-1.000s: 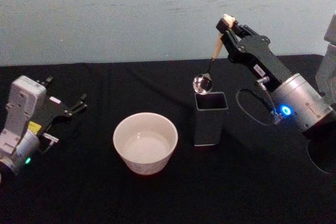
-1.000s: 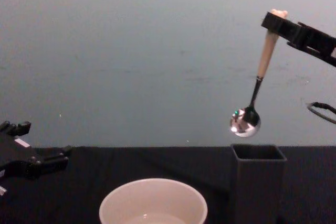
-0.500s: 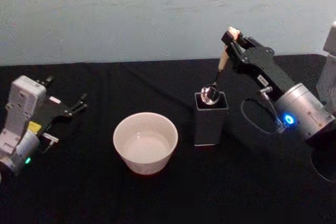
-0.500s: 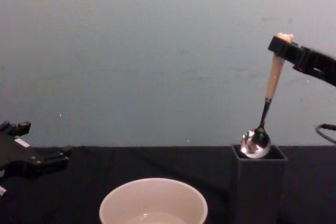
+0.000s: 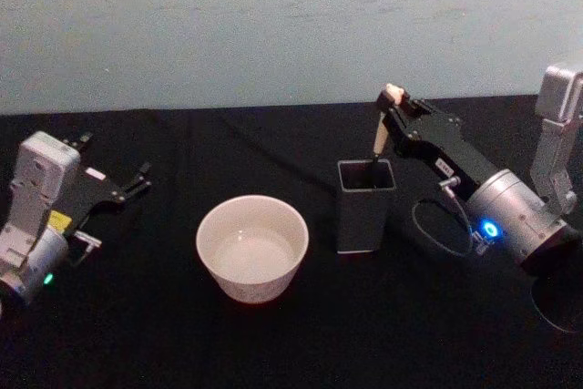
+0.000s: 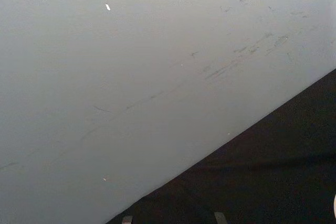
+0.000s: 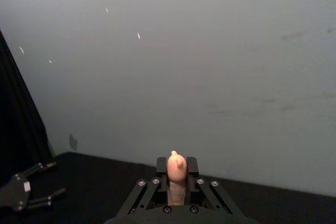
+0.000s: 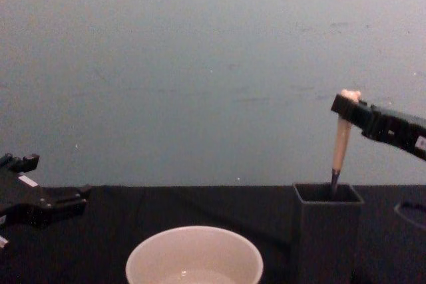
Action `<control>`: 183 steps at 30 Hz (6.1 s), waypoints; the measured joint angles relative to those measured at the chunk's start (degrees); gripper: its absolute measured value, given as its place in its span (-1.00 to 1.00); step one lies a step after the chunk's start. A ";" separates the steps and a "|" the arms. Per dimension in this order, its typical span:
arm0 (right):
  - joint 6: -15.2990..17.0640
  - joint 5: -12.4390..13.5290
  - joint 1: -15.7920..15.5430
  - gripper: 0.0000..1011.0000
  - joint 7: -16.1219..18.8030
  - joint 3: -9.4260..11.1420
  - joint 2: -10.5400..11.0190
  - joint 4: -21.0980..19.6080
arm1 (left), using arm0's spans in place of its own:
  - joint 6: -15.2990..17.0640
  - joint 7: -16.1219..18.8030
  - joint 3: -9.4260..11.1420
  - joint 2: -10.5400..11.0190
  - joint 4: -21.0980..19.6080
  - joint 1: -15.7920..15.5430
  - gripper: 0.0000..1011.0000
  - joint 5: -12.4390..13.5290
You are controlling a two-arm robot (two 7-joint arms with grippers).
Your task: Pick up the stirring spoon with one hand, stir inside the cup, then place it back in its original position.
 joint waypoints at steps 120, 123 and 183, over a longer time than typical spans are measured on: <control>-8.83 -27.34 0.47 0.98 -26.48 4.46 -7.32 8.89 | 0.00 0.00 0.00 0.00 0.00 0.00 0.98 0.00; -7.73 -30.21 0.05 0.98 -28.48 4.05 -7.56 10.90 | 0.00 0.00 0.00 0.00 0.00 0.00 0.98 0.00; -5.41 -31.63 -0.18 0.98 -29.45 4.82 -8.94 14.29 | 0.00 0.00 0.00 0.00 0.00 0.00 0.98 0.00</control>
